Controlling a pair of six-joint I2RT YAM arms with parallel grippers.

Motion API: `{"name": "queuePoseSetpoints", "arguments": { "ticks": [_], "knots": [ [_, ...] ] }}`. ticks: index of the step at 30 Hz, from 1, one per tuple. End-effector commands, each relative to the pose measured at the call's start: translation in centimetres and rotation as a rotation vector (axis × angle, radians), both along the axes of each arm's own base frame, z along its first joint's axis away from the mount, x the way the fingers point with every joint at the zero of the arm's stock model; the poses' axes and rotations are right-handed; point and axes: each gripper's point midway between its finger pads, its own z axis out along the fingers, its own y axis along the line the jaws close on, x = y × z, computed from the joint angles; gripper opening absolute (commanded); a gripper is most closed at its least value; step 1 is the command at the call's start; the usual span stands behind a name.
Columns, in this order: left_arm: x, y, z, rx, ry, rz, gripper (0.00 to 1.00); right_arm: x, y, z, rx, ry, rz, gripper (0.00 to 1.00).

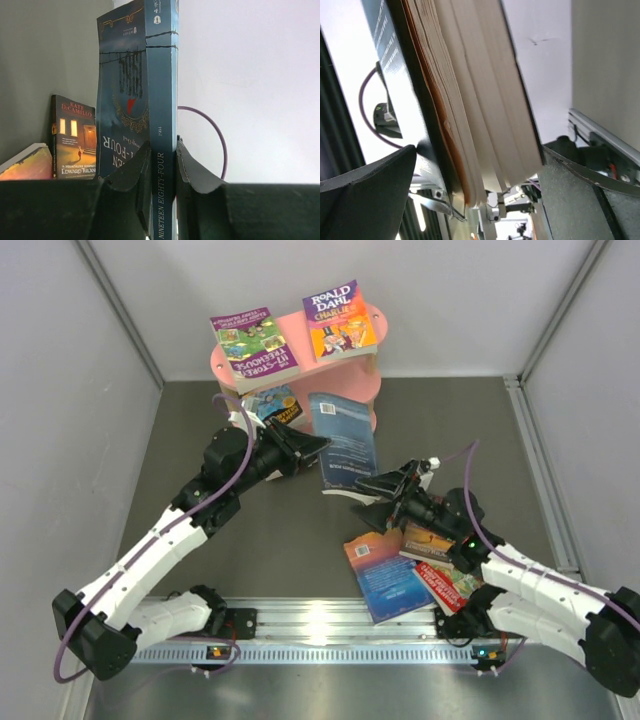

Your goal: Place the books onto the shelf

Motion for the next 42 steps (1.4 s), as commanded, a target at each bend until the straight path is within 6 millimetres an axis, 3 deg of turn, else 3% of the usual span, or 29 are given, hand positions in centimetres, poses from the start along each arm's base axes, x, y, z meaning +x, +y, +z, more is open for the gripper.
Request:
{"name": "queuePoseSetpoints", "arguments": {
  "ticks": [1,5,8,13,16,18,27,31,35,36,38,39,40,42],
  "knots": [
    [-0.9,0.8,7.8,-0.215,-0.177,0.009,0.00,-0.1,0.3,4.3,0.166,-0.083,-0.055,1.00],
    [-1.0,0.9,8.0,-0.220,-0.176,0.012,0.00,-0.2,0.8,4.2,0.188,-0.075,-0.078,1.00],
    [-1.1,1.1,7.9,-0.212,-0.174,0.015,0.00,0.0,-0.1,3.8,0.203,-0.067,-0.121,1.00],
    [-1.6,1.7,7.2,-0.180,-0.162,0.026,0.00,0.7,-2.8,2.7,0.209,-0.050,-0.247,0.70],
    [-1.9,1.9,6.5,-0.174,-0.151,0.028,0.00,1.1,-4.2,2.1,0.197,-0.039,-0.302,0.59],
    [-2.0,1.9,6.0,-0.171,-0.140,0.025,0.00,1.3,-4.7,2.3,0.192,-0.046,-0.319,0.58],
    [-2.1,1.4,5.1,-0.153,-0.123,-0.004,0.00,2.5,-1.9,4.8,0.163,-0.107,-0.262,0.54],
    [-2.2,1.6,4.4,-0.111,-0.121,0.003,0.00,3.1,-1.2,6.1,0.166,-0.142,-0.260,0.35],
    [-2.4,2.4,2.5,-0.012,-0.106,0.022,0.00,2.7,-0.9,6.5,0.121,-0.171,-0.234,0.17],
    [-2.5,2.5,1.8,0.013,-0.096,0.022,0.00,3.0,-0.9,5.7,0.089,-0.152,-0.239,0.13],
    [-2.8,2.9,-0.7,0.096,-0.037,0.024,0.00,3.3,-1.2,5.9,0.059,-0.164,-0.244,0.00],
    [-2.9,3.1,-1.9,0.126,-0.014,0.022,0.02,3.6,-1.3,5.8,0.037,-0.169,-0.240,0.00],
    [-3.1,3.2,-3.3,0.166,0.021,0.015,0.12,4.0,-1.4,5.1,-0.007,-0.154,-0.240,0.00],
    [-3.5,3.5,-5.4,0.226,0.044,0.000,0.34,4.7,-1.5,6.7,-0.061,-0.209,-0.239,0.00]
  ]
}}
